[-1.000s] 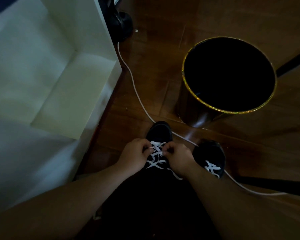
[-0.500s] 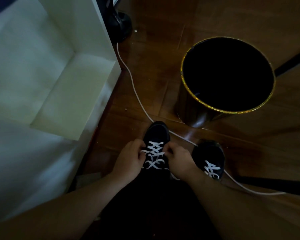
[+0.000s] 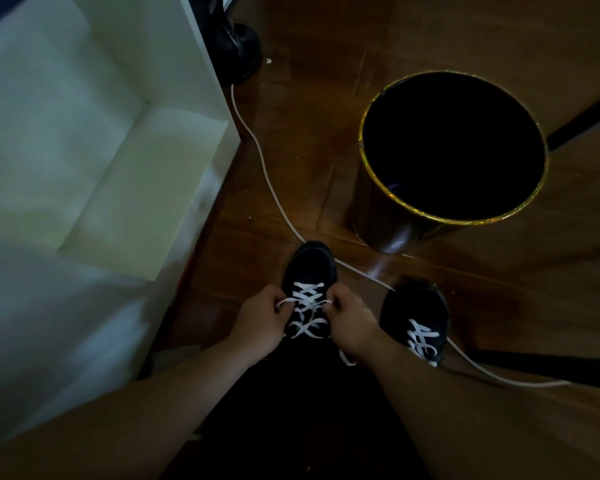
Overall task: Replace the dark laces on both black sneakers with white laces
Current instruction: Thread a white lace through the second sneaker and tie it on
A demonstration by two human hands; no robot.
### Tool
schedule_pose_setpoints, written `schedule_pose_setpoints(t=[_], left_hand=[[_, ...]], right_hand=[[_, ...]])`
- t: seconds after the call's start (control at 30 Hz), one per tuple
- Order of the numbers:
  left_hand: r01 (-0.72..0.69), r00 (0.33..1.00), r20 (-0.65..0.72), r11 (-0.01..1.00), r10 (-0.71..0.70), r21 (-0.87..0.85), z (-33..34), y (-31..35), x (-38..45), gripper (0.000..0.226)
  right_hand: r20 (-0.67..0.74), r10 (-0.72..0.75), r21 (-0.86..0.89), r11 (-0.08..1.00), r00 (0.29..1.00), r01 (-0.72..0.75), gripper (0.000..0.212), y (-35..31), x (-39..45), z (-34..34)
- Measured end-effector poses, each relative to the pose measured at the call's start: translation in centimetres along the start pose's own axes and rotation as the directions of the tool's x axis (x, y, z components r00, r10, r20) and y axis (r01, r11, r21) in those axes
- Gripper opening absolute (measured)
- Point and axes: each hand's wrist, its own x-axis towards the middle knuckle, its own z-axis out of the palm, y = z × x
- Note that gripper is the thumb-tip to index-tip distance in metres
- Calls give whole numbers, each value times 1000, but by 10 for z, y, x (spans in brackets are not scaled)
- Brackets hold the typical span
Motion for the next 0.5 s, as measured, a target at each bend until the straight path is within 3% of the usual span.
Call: schedule_pose_setpoints(t=[0.13,0.23,0.37,0.43,0.5], left_hand=[[-97,994,62,990,91,101,-8,8,-2,13],[-142,990,33,976,138,167,-7,12,-5,10],[-59,998,20,998,59,29,-8,7,-4,9],[86,996,-11,970,-91,-226,-4,7,-2,12],[219,968,-2,843,-252,-492,-2,11,-3,21]], right_hand=[[-56,-113,-399,913,992,82,14,-3,-5,-11],[-48,-137,-499,861,989,95,17,-10,-11,-9],[-195,-56,-200,980,979,16,13,-12,-13,-7],[-257,64,-17,997,964,-71,15,-11,-14,-7],[-251,187,93,981,950,-168,22,-6,-13,-6]])
